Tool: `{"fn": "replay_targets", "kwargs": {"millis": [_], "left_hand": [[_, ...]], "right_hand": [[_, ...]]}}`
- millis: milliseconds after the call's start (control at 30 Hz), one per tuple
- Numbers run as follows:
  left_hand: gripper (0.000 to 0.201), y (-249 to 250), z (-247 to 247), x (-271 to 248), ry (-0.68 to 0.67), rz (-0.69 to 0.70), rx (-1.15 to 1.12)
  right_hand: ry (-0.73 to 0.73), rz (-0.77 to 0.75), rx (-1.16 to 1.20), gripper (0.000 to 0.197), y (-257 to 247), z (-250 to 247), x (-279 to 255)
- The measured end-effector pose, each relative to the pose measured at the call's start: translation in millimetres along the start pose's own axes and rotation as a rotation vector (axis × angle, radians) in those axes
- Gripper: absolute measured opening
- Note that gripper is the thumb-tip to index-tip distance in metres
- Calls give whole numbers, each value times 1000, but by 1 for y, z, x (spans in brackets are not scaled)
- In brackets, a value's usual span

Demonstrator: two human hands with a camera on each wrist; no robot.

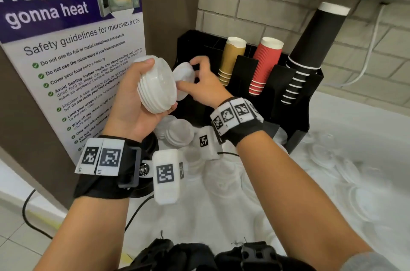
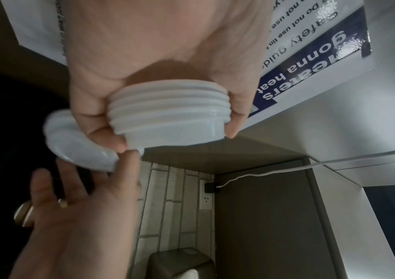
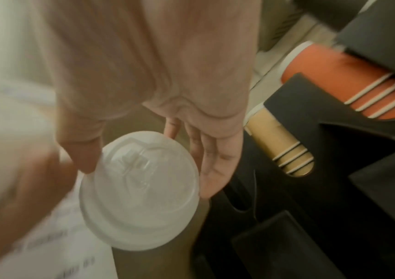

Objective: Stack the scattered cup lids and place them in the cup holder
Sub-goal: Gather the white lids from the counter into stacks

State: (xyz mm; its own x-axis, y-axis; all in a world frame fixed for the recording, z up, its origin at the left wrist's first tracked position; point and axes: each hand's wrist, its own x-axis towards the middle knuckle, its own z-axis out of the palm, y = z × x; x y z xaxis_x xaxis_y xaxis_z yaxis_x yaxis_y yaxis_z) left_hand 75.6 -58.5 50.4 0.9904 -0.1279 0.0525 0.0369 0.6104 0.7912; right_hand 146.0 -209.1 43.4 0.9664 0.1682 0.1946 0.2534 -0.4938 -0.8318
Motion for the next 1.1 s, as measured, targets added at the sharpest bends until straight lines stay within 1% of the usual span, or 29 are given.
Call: {"fn": "replay_targets", "kwargs": {"millis": [67, 133, 233, 267, 333, 433, 500, 600, 667, 733, 767, 900, 1000, 1067, 1100], "left_hand": [[31, -3, -1, 0, 13, 5, 7], [29, -6, -3, 0, 23, -9, 10], [22, -12, -2, 0, 27, -37, 13], [20, -15, 0, 0, 26, -50, 21], [24, -21, 1, -1, 13, -82, 51], [26, -28, 3, -1, -24, -112, 87], [31, -30, 5, -2, -37, -135, 99], [43, -29, 9, -3, -38, -150, 92], [58, -30, 11, -3, -27, -156, 94], [64, -30, 11, -3, -17, -156, 87], [62, -30, 11, -3, -12, -157, 79], [43, -32, 10, -1, -28, -168, 79], [43, -30, 9, 1, -45, -160, 91], [44, -27, 6, 2, -23, -146, 64], [44, -26, 3, 2, -8, -137, 49]], "right_hand": [[64, 50, 104, 58, 2, -12, -13], [103, 64, 182, 53, 6, -20, -27], [124, 68, 223, 46, 9, -29, -46], [119, 62, 236, 43, 8, -31, -51], [86, 29, 285, 40, 3, -35, -60], [-13, -77, 377, 46, -4, -36, -70], [-73, -139, 356, 51, -7, -35, -72], [-132, -186, 277, 54, -8, -32, -73], [-146, -205, 229, 54, -9, -30, -73], [-142, -212, 203, 54, -8, -27, -72], [-141, -212, 203, 54, -8, -26, -72], [-145, -219, 215, 55, -9, -24, -71], [-167, -233, 236, 54, -9, -24, -70], [-128, -176, 242, 51, -8, -27, -66], [-85, -126, 204, 46, -7, -30, -64]]}}
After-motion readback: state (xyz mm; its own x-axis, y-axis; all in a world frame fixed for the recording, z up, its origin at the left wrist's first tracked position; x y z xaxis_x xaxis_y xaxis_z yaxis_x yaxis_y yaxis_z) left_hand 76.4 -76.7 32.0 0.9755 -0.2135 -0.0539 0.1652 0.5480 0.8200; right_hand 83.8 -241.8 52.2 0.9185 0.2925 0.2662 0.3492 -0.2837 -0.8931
